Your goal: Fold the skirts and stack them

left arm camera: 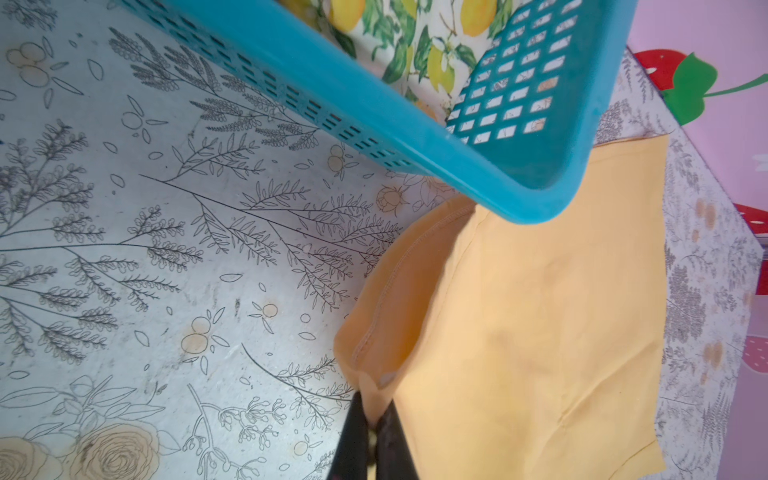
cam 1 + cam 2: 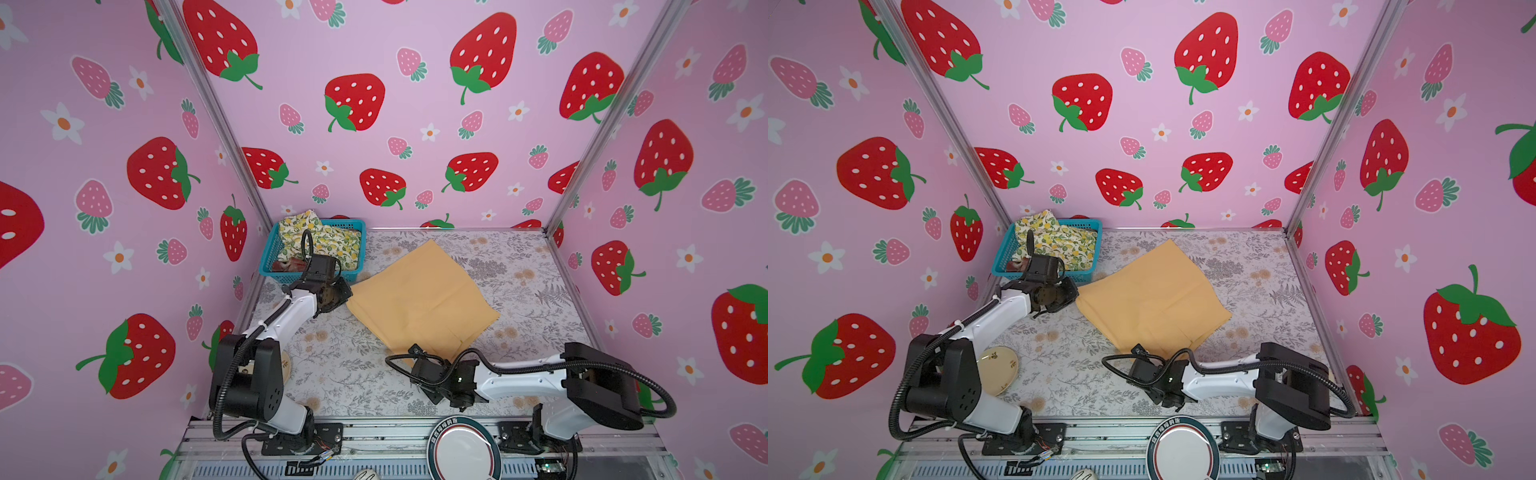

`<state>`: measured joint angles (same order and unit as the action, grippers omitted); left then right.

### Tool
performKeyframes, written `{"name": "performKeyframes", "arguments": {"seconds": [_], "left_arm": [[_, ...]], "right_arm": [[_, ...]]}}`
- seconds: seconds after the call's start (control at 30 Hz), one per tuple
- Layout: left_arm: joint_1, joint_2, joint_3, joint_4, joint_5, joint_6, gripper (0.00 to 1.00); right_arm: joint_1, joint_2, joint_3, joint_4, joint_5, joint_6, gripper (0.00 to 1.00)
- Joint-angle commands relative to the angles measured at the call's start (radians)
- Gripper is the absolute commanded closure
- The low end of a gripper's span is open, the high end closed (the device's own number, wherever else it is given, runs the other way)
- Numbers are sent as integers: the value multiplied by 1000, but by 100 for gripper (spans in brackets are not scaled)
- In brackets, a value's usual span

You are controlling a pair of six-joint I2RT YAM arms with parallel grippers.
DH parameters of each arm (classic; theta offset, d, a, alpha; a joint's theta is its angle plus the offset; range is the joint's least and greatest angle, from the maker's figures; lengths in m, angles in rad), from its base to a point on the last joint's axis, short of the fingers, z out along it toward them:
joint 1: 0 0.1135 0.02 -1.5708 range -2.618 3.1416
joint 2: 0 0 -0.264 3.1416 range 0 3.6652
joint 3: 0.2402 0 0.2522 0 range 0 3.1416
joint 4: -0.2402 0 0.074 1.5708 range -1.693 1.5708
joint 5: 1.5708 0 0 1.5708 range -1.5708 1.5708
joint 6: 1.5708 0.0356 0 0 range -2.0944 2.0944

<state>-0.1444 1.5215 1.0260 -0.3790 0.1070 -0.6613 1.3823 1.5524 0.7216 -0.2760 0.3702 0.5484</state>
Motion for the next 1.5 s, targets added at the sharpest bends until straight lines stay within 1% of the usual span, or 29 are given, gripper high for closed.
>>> {"name": "performKeyframes", "arguments": {"seconds": [0.0,0.1,0.27,0.5,0.67,0.73,0.83,0.93,1.07,1.3,1.47], "left_arm": [[8,-8,52,-29,2,12,100],[8,-18,55,-39,4,17,100],[8,-74,36,-55,5,26,100],[9,-234,-47,-87,-15,24,100],[9,-381,-114,-115,-35,-7,100],[9,-428,-126,-119,-31,-21,100],[9,-462,-113,-120,-8,-48,100],[3,-439,-62,-107,23,-70,100],[-23,-341,49,-91,24,-70,100],[-117,-132,252,-64,3,-73,100],[-163,22,389,-51,1,-84,100]], "right_arm": [[4,9,-23,-51,-11,20,96],[5,-6,-9,-51,-38,7,100],[6,-61,29,-51,-127,-20,100],[6,-181,45,-17,-296,-34,100],[0,-265,59,-18,-370,-28,100],[-23,-302,60,-29,-390,-19,100],[-94,-365,44,-49,-416,-4,100],[-174,-427,24,-83,-419,-10,100],[-280,-457,17,-124,-450,-41,100],[-433,-446,9,-124,-506,-67,100],[-498,-432,9,-118,-519,-68,100]]}}
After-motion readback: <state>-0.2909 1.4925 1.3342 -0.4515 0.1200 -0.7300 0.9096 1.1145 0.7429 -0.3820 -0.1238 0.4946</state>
